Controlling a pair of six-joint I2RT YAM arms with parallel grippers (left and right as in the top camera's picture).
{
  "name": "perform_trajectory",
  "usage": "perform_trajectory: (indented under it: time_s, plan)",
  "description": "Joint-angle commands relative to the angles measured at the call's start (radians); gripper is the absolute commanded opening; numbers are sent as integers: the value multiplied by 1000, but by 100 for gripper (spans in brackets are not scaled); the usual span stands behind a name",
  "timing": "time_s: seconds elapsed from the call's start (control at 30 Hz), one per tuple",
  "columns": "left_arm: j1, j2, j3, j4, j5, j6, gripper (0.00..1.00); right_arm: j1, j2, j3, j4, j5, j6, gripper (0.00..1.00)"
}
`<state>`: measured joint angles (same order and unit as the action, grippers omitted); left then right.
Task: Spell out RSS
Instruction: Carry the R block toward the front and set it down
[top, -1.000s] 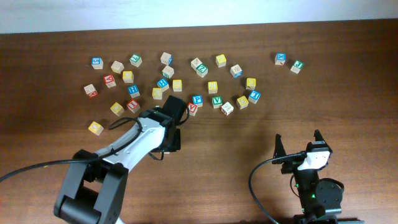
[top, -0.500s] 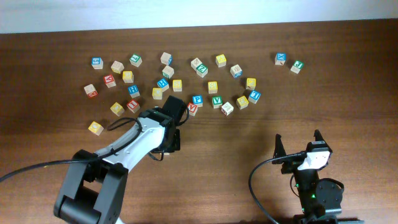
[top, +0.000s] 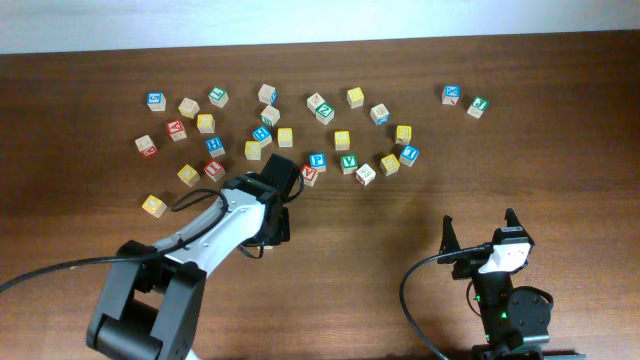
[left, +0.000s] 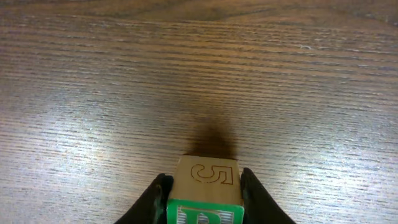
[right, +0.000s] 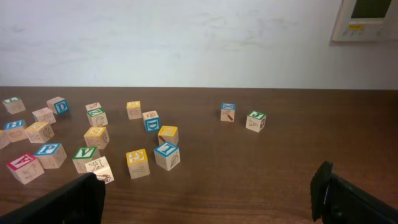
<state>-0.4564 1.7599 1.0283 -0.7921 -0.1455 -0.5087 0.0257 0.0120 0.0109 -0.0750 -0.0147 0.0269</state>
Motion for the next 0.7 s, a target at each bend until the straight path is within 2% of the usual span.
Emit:
perform_trajectory:
  time_s: [0.0, 0.1, 0.13, 0.17, 0.2, 0.23, 0.27, 0.37, 0.5, 0.57, 0.67]
  plan:
    - [8, -1, -10, -1, -6, -13, 36, -6, -6, -5, -6, 12, 5, 98]
    - [8, -1, -10, -1, -8, -13, 43, -6, -6, -5, -6, 12, 5, 98]
    - [8, -1, -10, -1, -10, -13, 51, -6, -6, -5, -6, 12, 4, 98]
    - [8, -1, -9, -1, -12, -13, 68, -6, -6, -5, -6, 12, 5, 98]
    - [8, -3, 0, -3, -11, -13, 75, -6, -6, -5, -6, 12, 5, 98]
    - [8, -5, 10, -5, -11, -13, 91, -6, -6, -5, -6, 12, 5, 98]
    - [8, -6, 22, -9, -11, -13, 95, -6, -6, -5, -6, 12, 4, 98]
    - [8, -6, 126, -64, -8, -13, 99, -6, -6, -5, -6, 12, 5, 98]
    - [37, -6, 348, -189, -8, -13, 99, -6, -6, -5, -6, 12, 5, 98]
    - [107, -6, 459, -216, -8, -14, 99, -6, -6, -5, -6, 11, 5, 98]
    - [201, -6, 481, -216, -5, -14, 99, -6, -6, -5, -6, 12, 5, 98]
